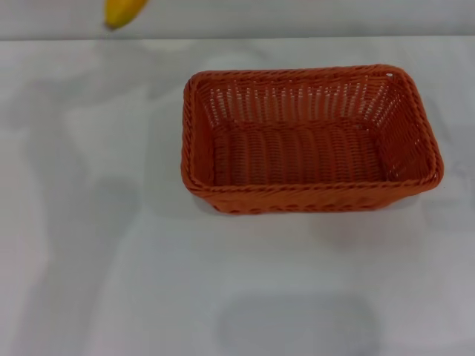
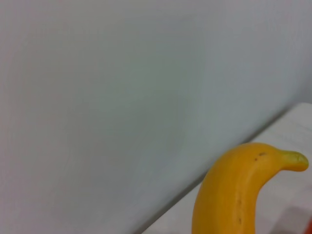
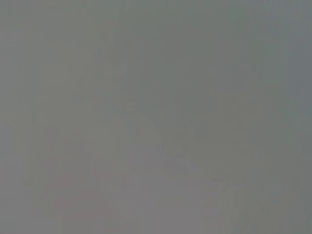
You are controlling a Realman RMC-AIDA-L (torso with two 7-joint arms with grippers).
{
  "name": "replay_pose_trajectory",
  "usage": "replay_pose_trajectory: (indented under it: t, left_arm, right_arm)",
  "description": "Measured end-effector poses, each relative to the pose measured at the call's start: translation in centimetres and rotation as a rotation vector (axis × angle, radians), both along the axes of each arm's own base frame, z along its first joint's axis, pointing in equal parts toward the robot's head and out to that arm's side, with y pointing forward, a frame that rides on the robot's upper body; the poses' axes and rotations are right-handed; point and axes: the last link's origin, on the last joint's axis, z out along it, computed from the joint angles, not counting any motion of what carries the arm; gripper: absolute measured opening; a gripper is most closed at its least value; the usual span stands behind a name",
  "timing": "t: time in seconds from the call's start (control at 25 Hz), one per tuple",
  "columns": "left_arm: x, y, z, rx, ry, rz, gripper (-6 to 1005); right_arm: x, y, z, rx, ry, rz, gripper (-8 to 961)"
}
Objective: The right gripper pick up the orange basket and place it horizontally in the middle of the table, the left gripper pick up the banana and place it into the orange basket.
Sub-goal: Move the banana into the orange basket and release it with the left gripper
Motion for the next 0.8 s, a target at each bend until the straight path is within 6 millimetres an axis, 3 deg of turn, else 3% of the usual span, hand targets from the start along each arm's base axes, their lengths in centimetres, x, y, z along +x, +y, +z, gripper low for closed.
replay_pose_trajectory:
  t: [0.24, 0.4, 0.52, 0.56, 0.6, 0.8]
  left_arm:
    - [4.9, -1.0, -6.0, -0.181, 0.136, -0.182, 547]
    - [6.1, -2.3, -10.5, -0.267, 0.245, -0.258, 561]
    - [6.4, -3.0, -12.7, -0.322, 0.277, -0.295, 572]
    - [6.4, -3.0, -12.7, -0.322, 0.277, -0.295, 575]
    - [6.4, -3.5, -13.9, -0.362, 0.287, -0.321, 579]
    - [5.7, -3.3, -14.2, -0.343, 0.295, -0.328, 596]
  right_arm:
    - [0.0, -0.1, -0.5, -0.01, 0.015, -0.003, 870]
    - [0.1, -0.2, -0.6, -0.011, 0.017, -0.007, 870]
    - [0.2, -0.3, -0.6, -0.012, 0.018, -0.01, 870]
    - [0.2, -0.4, -0.6, -0.011, 0.018, -0.01, 870]
    - [0.2, -0.5, -0.6, -0.01, 0.018, -0.009, 870]
    - [0.3, -0.7, -0.6, -0.007, 0.017, -0.009, 870]
